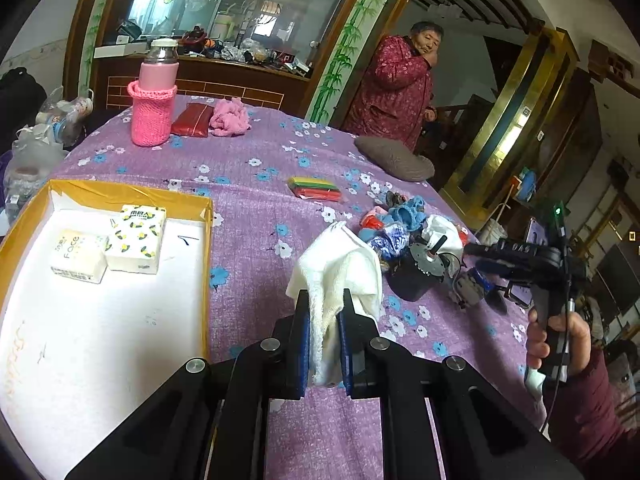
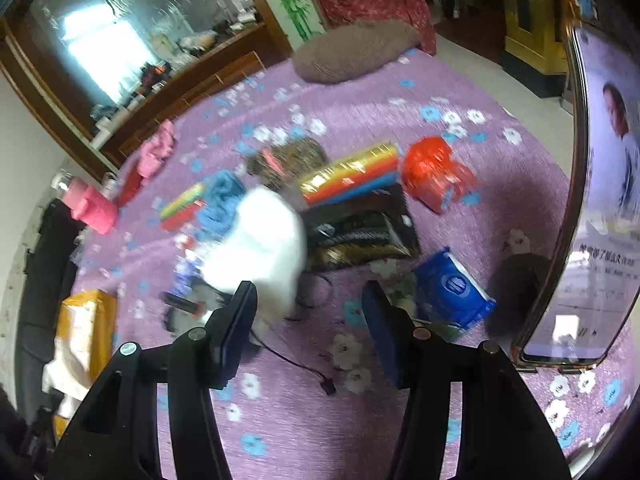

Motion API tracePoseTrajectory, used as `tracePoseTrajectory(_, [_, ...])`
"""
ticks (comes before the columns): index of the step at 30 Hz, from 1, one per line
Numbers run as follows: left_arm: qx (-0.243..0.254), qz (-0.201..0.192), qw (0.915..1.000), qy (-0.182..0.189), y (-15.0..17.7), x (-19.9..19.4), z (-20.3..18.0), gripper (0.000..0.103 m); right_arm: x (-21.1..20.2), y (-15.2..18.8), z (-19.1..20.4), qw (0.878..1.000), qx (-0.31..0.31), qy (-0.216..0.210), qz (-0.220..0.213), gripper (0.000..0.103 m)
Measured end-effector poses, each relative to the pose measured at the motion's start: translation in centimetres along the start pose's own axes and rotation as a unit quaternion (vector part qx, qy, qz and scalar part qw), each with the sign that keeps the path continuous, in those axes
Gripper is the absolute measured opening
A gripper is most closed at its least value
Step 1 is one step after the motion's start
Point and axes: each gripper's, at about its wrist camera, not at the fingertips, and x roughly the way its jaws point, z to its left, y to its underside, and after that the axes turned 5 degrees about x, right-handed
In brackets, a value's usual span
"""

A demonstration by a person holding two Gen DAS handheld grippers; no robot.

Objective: Organize soft objects
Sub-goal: 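Lift the white cloth with the left gripper and carry it toward the box, then lower the white cloth into the box and open the left gripper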

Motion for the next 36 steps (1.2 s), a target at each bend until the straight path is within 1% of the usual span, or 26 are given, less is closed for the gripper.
tracePoseTrajectory(3, [-0.004, 0.001, 1.0, -0.001, 0.1, 0.2, 0.1, 0.011, 0.2, -0.5, 1.0, 1.0, 0.005, -0.013, -0.014, 0.054])
tracePoseTrajectory(8, [-0.01, -0.001, 1.0, 0.0, 0.1, 0.3, 0.2, 0.011, 2.5, -1.2, 2.1, 1.0, 0.018, 0.008, -0.004, 0.054])
tracePoseTrajectory(10, [-0.01, 0.004, 0.9999, -0.002, 0.0, 0.5, 0.1, 0.011, 3.2, -1.5, 2.5, 1.0, 0.016, 0.018, -0.009, 0.054])
tracePoseTrajectory(11, [-0.012, 0.005, 0.9999, -0.002, 0.0, 0.6, 0.0, 0.011, 3.3, -1.7, 2.8, 1.0, 0.01, 0.016, -0.01, 0.051])
tracePoseTrajectory(12, [-0.012, 0.007, 0.9999, -0.003, 0.0, 0.7, -0.1, 0.011, 3.5, -1.8, 3.0, 1.0, 0.003, 0.011, -0.007, 0.046])
tracePoseTrajectory(13, [-0.012, 0.008, 0.9999, -0.003, -0.1, 0.8, -0.2, 0.011, 3.6, -1.9, 3.1, 1.0, -0.004, 0.005, -0.001, 0.028])
tracePoseTrajectory(14, [-0.011, 0.01, 0.9999, -0.005, -0.2, 0.8, -0.3, 0.011, 3.4, -2.0, 3.2, 1.0, -0.004, 0.002, 0.0, 0.013])
tracePoseTrajectory(16, [-0.01, 0.01, 0.9999, -0.007, -0.3, 0.7, -0.5, 0.011, 2.7, -2.1, 3.1, 1.0, -0.005, 0.005, -0.009, 0.01])
tracePoseTrajectory(17, [-0.011, 0.008, 0.9999, -0.009, -0.4, 0.6, -0.7, 0.011, 2.2, -2.1, 3.2, 1.0, -0.007, 0.005, -0.012, 0.006])
tracePoseTrajectory(21, [-0.014, 0.006, 0.9998, -0.016, -0.7, -0.1, -0.8, 0.011, -0.4, -1.9, 3.4, 0.999, 0.006, 0.007, -0.033, 0.006])
tracePoseTrajectory(24, [-0.019, -0.003, 0.9996, -0.02, -0.7, -1.3, -0.4, 0.011, -3.4, -1.4, 3.9, 0.997, 0.017, -0.029, -0.063, 0.006])
tracePoseTrajectory(26, [-0.019, -0.017, 0.9994, -0.024, -0.4, -2.5, 0.2, 0.011, -5.3, -0.5, 5.0, 0.996, -0.002, -0.043, -0.082, 0.006])
tracePoseTrajectory(29, [-0.031, -0.033, 0.9982, -0.04, 0.2, -4.5, 2.0, 0.011, -6.5, 0.7, 6.6, 0.994, -0.025, -0.068, -0.079, 0.006])
tracePoseTrajectory(31, [-0.041, -0.044, 0.9965, -0.059, 0.7, -5.8, 3.2, 0.011, -6.9, 1.5, 8.3, 0.992, -0.046, -0.087, -0.073, 0.006])
tracePoseTrajectory(32, [-0.05, -0.048, 0.9947, -0.075, 1.0, -6.8, 4.2, 0.011, -6.9, 1.8, 9.3, 0.992, -0.056, -0.094, -0.07, 0.006])
tracePoseTrajectory(36, [-0.064, -0.044, 0.9873, -0.138, 2.0, -8.8, 6.7, 0.011, -6.4, 3.6, 12.7, 0.986, -0.09, -0.135, -0.045, 0.006])
